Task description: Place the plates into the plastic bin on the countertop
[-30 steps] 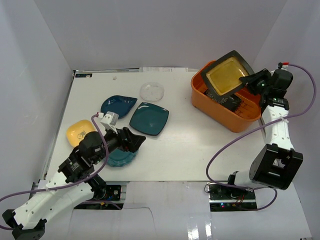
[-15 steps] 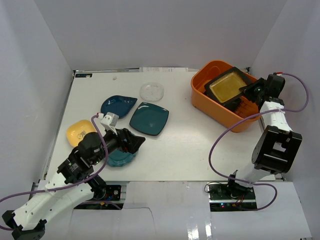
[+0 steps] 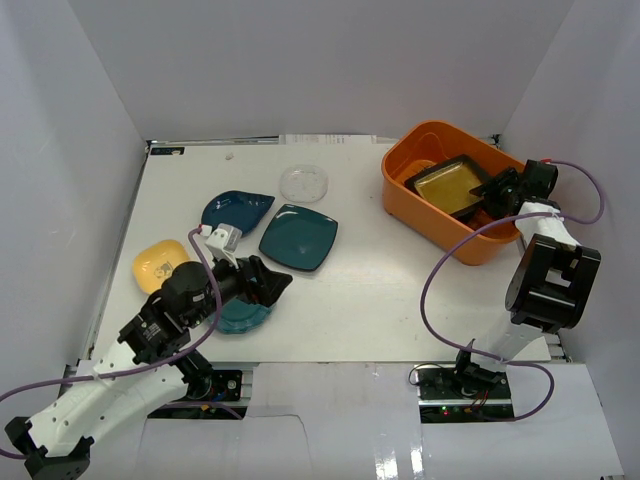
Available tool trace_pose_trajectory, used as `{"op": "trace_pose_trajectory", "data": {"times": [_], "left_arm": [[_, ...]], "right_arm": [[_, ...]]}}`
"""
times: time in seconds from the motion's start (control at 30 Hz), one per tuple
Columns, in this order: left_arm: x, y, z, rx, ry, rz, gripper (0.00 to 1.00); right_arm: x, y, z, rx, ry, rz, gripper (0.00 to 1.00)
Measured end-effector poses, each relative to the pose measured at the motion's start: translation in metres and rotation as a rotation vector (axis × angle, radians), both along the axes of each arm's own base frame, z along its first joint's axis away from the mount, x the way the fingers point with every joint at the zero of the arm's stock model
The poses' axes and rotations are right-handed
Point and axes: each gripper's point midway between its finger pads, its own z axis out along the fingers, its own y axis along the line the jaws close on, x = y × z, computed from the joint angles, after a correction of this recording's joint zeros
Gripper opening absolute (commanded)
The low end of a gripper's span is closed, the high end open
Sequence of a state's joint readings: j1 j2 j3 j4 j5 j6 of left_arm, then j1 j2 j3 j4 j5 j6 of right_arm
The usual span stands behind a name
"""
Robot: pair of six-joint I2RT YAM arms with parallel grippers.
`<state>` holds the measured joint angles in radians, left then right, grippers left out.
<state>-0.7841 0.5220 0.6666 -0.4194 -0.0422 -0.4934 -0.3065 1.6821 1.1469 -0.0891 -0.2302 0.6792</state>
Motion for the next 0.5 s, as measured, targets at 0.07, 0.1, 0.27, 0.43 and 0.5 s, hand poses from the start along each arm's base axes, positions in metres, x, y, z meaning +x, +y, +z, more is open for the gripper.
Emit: {"op": "trace_pose_trajectory", "data": {"times": [0.07,0.1,0.27,0.43,0.5], "left_arm": [[0.001,-0.001,-0.001,0.004,0.004,0.000,0.98],[0.001,-0.001,-0.002,0.005,0.005,0.000,0.98],[0.001,0.000,-0.002,0.006,0.005,0.003,0.98],[0.001,0.001,0.000,0.003,-0.001,0.010,0.98],[0.002,0.003,0.000,0.004,-0.001,0.018,0.98]], "right_arm": [[-0.006,-0.002,-0.007,-0.027,0.033,0.005,0.79],[-0.009,-0.004,-0.010,-0.041,0.049,0.007,0.83],[-0.021,-0.011,-0.023,-0.102,0.119,0.008,0.95],[-0.032,-0.012,-0.017,-0.165,0.145,0.013,0.90],[-0.037,-0.015,-0.002,-0.206,0.127,-0.001,0.90]]}}
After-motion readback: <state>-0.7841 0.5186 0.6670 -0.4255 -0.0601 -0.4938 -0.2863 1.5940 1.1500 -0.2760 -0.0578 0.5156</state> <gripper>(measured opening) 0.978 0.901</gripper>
